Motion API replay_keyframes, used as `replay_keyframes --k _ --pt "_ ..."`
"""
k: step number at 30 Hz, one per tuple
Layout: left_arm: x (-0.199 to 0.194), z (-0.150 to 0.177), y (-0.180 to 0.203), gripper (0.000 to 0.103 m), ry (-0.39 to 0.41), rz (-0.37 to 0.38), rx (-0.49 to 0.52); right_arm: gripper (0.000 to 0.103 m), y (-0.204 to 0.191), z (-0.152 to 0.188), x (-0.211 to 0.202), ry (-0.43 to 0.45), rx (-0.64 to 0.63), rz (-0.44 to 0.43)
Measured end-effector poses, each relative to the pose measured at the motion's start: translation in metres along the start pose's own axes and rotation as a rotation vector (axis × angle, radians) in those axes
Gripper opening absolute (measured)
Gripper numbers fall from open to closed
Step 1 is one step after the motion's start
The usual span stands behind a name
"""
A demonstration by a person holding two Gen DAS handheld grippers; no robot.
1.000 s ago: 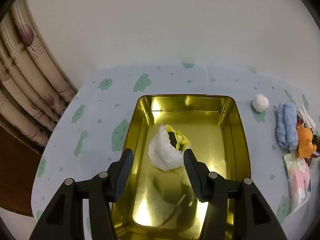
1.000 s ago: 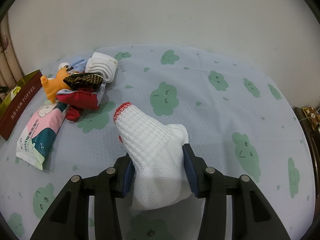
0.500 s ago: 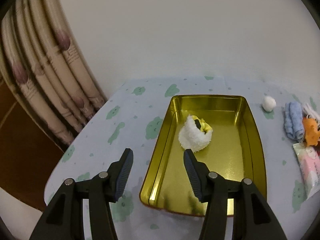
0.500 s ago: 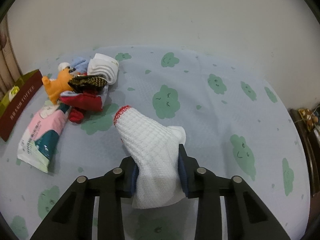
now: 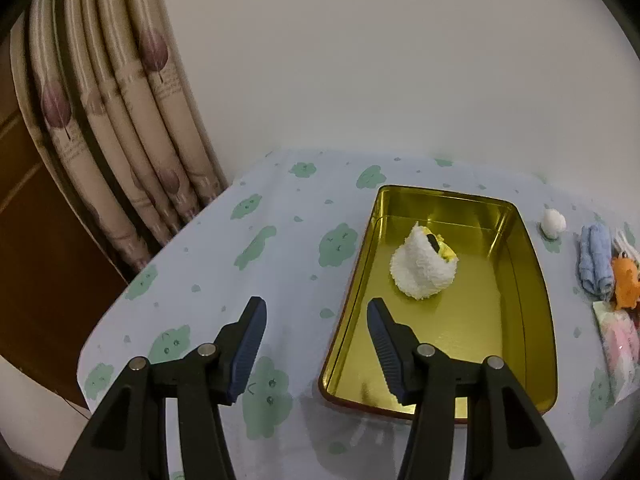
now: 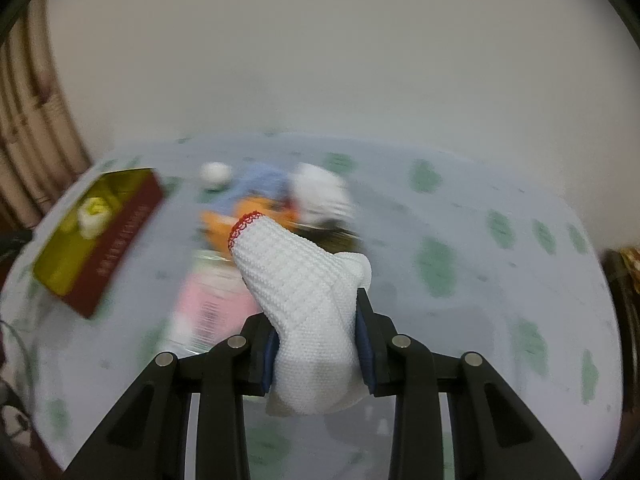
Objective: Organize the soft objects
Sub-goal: 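Carry the white waffle sock with the right gripper and drop it in the tin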
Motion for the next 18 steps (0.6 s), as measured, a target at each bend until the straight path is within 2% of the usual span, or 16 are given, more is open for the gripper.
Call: replay_keyframes --k 4,8,12,18 --pt "0.002 -0.001 -0.010 0.054 -0.003 -0.019 -0.040 0.030 -0.050 -0.023 0.011 -0.003 -0.005 -0.121" --pt "0.005 -0.001 -0.019 0.054 -0.025 -0.006 -0.089 0.030 -0.107 -0.045 0.023 -0.002 -0.063 -0.200" --pt "0.006 -0.002 -0.024 0.054 -0.026 -0.002 -0.120 0.030 -0.162 -0.063 0.029 0.013 -0.145 -0.241" --pt "0.010 -0.001 -0.021 0.054 -0.044 0.008 -0.109 0.030 -0.221 -0.080 0.044 0.008 -0.245 -0.272"
Point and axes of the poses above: each gripper's, at about its wrist camera, not at the fingertips, and x roughly the way its jaws point, y to its right, z to its underside, the point moved 7 cm from there along x, roughly the way its jaws point, and after that the axes turned 8 degrees about -x, right-handed, at the moved point
